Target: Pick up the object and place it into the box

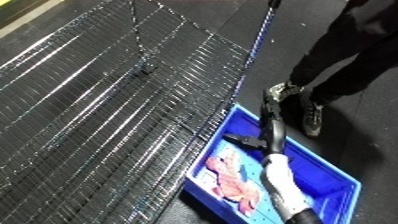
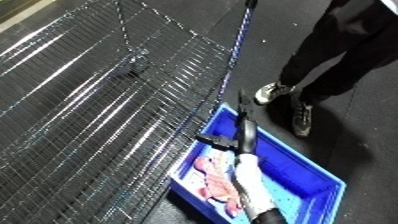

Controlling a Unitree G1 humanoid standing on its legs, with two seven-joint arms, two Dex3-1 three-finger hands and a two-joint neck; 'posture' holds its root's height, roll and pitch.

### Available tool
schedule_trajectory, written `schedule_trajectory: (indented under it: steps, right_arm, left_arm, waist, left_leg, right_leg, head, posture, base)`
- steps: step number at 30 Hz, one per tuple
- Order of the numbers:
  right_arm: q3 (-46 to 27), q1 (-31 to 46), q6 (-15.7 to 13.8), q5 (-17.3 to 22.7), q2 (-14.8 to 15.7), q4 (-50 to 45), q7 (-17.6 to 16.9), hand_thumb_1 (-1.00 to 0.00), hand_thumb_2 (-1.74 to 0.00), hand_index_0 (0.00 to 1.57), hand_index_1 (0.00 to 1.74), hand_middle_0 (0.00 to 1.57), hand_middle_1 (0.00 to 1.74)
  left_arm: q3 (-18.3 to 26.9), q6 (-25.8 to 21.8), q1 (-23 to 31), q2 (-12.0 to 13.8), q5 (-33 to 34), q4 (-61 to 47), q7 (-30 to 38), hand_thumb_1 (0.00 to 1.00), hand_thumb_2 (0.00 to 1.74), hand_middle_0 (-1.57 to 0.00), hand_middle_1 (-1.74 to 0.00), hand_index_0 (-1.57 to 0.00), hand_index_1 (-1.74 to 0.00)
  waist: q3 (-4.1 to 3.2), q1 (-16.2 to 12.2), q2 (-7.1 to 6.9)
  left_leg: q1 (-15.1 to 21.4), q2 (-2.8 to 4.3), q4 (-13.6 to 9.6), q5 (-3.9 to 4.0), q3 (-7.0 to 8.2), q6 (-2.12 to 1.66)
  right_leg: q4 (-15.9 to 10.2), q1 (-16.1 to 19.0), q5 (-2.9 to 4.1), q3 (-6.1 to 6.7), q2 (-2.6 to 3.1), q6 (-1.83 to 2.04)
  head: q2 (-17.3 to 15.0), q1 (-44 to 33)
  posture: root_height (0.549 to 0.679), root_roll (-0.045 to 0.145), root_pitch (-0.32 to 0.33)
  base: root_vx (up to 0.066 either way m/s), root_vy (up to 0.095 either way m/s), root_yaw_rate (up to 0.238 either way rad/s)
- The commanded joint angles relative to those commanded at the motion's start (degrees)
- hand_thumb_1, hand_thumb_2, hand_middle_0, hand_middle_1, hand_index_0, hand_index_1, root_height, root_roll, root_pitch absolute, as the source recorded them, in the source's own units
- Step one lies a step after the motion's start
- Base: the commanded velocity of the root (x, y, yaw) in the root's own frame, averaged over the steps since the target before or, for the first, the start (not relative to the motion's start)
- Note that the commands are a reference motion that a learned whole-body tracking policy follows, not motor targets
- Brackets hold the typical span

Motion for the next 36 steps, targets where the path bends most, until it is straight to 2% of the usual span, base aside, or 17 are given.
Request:
schedule_trajectory:
  steps: [5,12,17,20,23,26,31,36]
  right_arm:
    - [2.9,1.3,1.7,-4.7,1.4,-11.0,1.4,0.0,0.0,0.0,0.0,0.0,0.0]
    - [8.7,2.2,4.3,-7.3,1.8,-17.6,6.6,0.0,0.0,0.0,0.0,0.0,0.0]
    - [13.4,1.6,5.7,-7.9,1.8,-17.9,9.5,0.0,0.0,0.0,0.0,0.0,0.0]
    - [16.7,0.8,6.5,-8.2,2.0,-17.3,11.1,0.0,0.0,0.0,0.0,0.0,0.0]
    - [21.0,-0.5,7.2,-8.6,2.2,-16.6,12.9,0.0,0.0,0.0,0.0,0.0,0.0]
    - [25.1,-2.1,7.6,-9.1,2.5,-15.9,14.0,0.0,0.0,0.0,0.0,0.0,0.0]
    - [30.2,-4.8,8.2,-10.7,3.3,-14.3,14.3,0.0,0.0,0.0,0.0,0.0,0.0]
    - [34.1,-7.9,8.7,-10.9,4.6,-12.1,13.5,0.0,0.0,0.0,0.0,0.0,0.0]
  left_arm:
    - [0.3,0.9,1.0,-0.1,0.4,-0.4,-0.2,1.0,1.74,-1.57,-1.74,-1.57,-1.74]
    - [0.4,1.9,0.7,0.3,0.0,-0.9,-0.5,1.0,1.74,-1.57,-1.74,-1.57,-1.74]
    - [0.4,2.4,0.2,0.7,0.0,-1.2,-0.7,1.0,1.74,-1.57,-1.74,-1.57,-1.74]
    - [0.4,2.6,-0.1,0.9,0.2,-0.9,-0.6,1.0,1.74,-1.57,-1.74,-1.57,-1.74]
    - [0.2,2.4,-0.7,0.7,0.5,-0.4,-0.2,1.0,1.74,-1.57,-1.74,-1.57,-1.74]
    - [0.1,2.1,-1.5,0.6,1.0,-0.6,0.4,1.0,1.74,-1.57,-1.74,-1.57,-1.74]
    - [-0.2,1.9,-2.4,-0.6,0.8,-0.8,1.6,1.0,1.74,-1.57,-1.74,-1.57,-1.74]
    - [-0.8,1.1,-3.6,-2.8,-3.8,0.9,3.2,1.0,1.74,-1.57,-1.74,-1.57,-1.74]
  waist:
    - [0.45,0.7,-1.28]
    - [0.25,2.0,-3.45]
    - [0.07,3.4,-4.66]
    - [0.01,4.5,-5.31]
    - [-0.06,5.7,-6.06]
    - [-0.23,6.9,-6.86]
    - [-0.37,8.8,-7.98]
    - [-0.19,10.7,-8.9]
  left_leg:
    - [-0.5,0.49,0.7,0.01,-0.26,0.02]
    - [-1.1,1.19,1.2,0.18,-1.0,-0.05]
    - [-1.4,1.44,1.1,0.51,-1.64,-0.14]
    - [-1.5,1.43,1.0,0.73,-2.1,-0.14]
    - [-1.6,1.46,0.7,1.08,-2.63,-0.19]
    - [-1.6,1.55,0.3,1.43,-3.12,-0.26]
    - [-1.7,1.53,0.2,1.55,-4.0,-0.25]
    - [-2.0,1.33,0.8,1.35,-5.0,-0.18]
  right_leg:
    - [0.4,-0.1,-0.12,0.0,0.43,-0.14]
    - [0.5,0.4,-0.28,-0.34,1.07,-0.24]
    - [0.4,0.8,-0.34,-0.75,1.4,-0.21]
    - [0.4,1.1,-0.47,-1.04,1.53,-0.21]
    - [0.4,1.4,-0.57,-1.54,1.56,-0.25]
    - [0.4,1.8,-0.55,-2.22,1.52,-0.27]
    - [0.6,2.3,-0.67,-3.19,1.51,-0.4]
    - [1.2,2.7,-1.3,-3.98,1.54,-0.52]
  head:
    - [-0.3,-3.5]
    - [-1.6,-9.1]
    - [-2.6,-15.4]
    - [-3.0,-22.0]
    - [-3.0,-29.0]
    - [-4.9,-34.7]
    - [-7.1,-41.9]
    - [-9.4,-49.7]
  posture:
    - [0.649,0.095,-0.118]
    - [0.648,0.084,-0.124]
    - [0.647,0.075,-0.129]
    - [0.646,0.07,-0.133]
    - [0.646,0.067,-0.135]
    - [0.647,0.063,-0.135]
    - [0.647,0.06,-0.14]
    - [0.646,0.056,-0.143]
  base:
    - [-0.013,-0.01,0.031]
    - [-0.007,-0.014,0.063]
    - [-0.007,-0.011,0.114]
    - [-0.001,-0.01,0.103]
    - [0.005,-0.008,0.126]
    - [0.003,-0.013,0.14]
    - [0.004,-0.019,0.115]
    - [0.007,-0.001,0.102]
